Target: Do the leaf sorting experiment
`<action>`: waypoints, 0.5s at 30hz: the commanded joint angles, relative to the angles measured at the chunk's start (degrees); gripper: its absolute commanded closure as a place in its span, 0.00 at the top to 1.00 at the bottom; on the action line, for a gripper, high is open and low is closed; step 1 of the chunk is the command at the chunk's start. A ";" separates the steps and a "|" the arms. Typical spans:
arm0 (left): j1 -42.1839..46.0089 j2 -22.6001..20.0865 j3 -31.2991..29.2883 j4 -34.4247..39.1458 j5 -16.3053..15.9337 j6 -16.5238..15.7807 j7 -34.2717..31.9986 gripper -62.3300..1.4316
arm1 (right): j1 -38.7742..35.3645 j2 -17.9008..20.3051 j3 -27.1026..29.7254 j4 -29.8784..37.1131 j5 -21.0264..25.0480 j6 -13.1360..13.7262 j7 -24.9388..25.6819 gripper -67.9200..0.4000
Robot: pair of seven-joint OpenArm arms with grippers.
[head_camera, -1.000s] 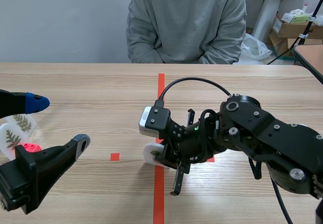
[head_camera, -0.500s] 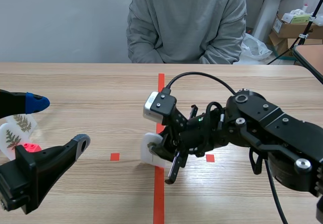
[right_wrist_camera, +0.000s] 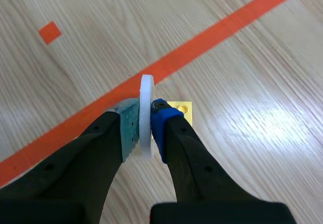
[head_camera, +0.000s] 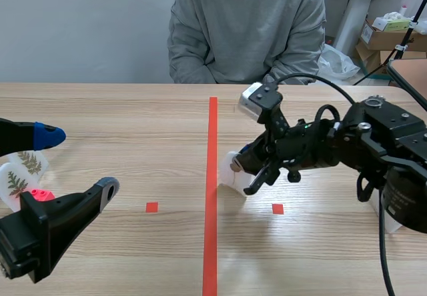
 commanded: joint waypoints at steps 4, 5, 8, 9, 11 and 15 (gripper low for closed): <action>0.42 0.42 -0.02 0.44 -0.55 0.11 -0.79 1.00 | -1.38 0.46 5.70 0.92 1.79 0.24 0.79 0.02; 0.42 0.42 -0.02 0.44 -0.55 0.11 -0.79 1.00 | -1.86 0.46 6.93 0.92 1.77 0.24 0.74 0.02; 0.42 0.42 -0.02 0.44 -0.55 0.11 -0.79 1.00 | -3.04 0.87 10.67 0.92 2.71 0.24 0.79 0.02; 0.42 0.42 -0.02 0.44 -0.55 0.11 -0.79 1.00 | -3.34 1.20 11.91 0.92 3.69 0.24 0.76 0.02; 0.42 0.42 -0.02 0.44 -0.55 0.11 -0.79 1.00 | -4.13 2.03 14.36 0.92 5.29 0.24 0.61 0.02; 0.42 0.42 -0.02 0.44 -0.55 0.11 -0.79 1.00 | -5.90 3.72 19.71 0.92 7.85 0.24 0.31 0.02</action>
